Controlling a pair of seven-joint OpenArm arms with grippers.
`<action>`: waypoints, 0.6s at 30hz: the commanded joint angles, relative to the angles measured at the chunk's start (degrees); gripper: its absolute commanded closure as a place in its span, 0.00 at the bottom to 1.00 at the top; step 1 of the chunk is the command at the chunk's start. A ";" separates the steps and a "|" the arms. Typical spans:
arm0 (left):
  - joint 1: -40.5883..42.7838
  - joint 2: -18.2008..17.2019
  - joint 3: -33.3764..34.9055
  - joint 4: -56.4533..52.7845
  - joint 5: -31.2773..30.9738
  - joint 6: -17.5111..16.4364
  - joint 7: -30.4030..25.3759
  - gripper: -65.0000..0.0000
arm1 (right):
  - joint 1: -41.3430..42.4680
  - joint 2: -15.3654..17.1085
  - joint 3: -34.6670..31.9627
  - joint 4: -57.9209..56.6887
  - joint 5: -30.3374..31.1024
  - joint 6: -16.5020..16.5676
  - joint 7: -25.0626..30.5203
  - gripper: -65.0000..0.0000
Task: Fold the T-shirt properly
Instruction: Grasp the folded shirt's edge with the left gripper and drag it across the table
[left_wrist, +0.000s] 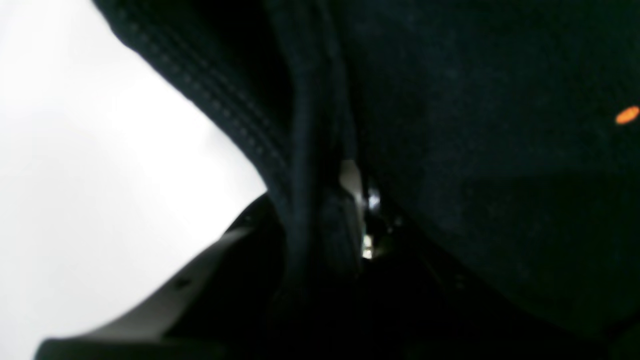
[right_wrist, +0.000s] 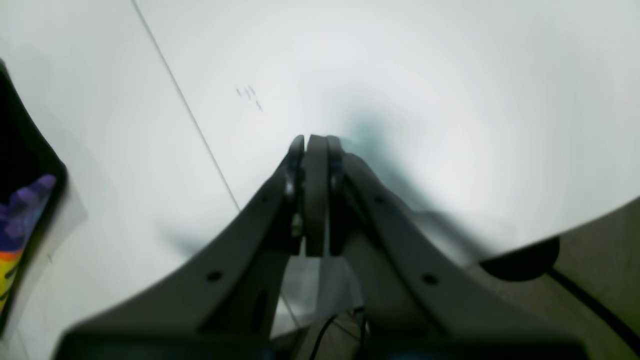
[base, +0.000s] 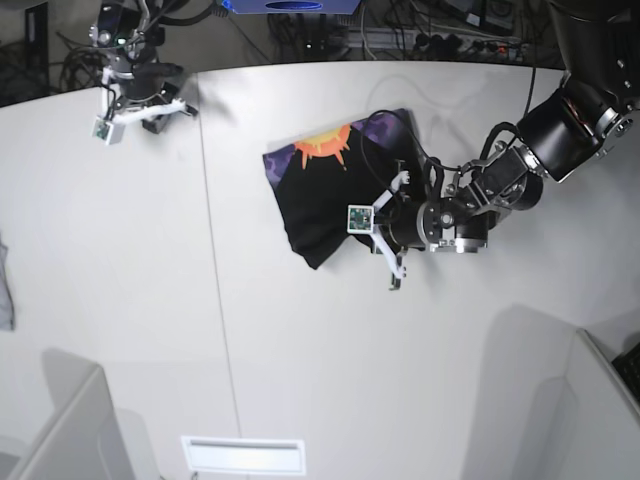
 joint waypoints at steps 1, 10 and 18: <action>0.21 0.04 0.67 -0.47 1.33 -2.24 0.55 1.00 | -0.35 0.20 0.21 0.98 0.25 0.27 0.94 1.00; -0.41 3.38 0.76 -2.93 2.30 -2.24 -4.90 1.00 | -0.44 0.20 0.12 0.98 0.25 0.27 0.94 1.00; -5.33 4.61 6.47 -4.17 2.30 -2.24 -8.06 1.00 | -0.44 0.20 0.21 0.89 0.16 0.27 0.94 1.00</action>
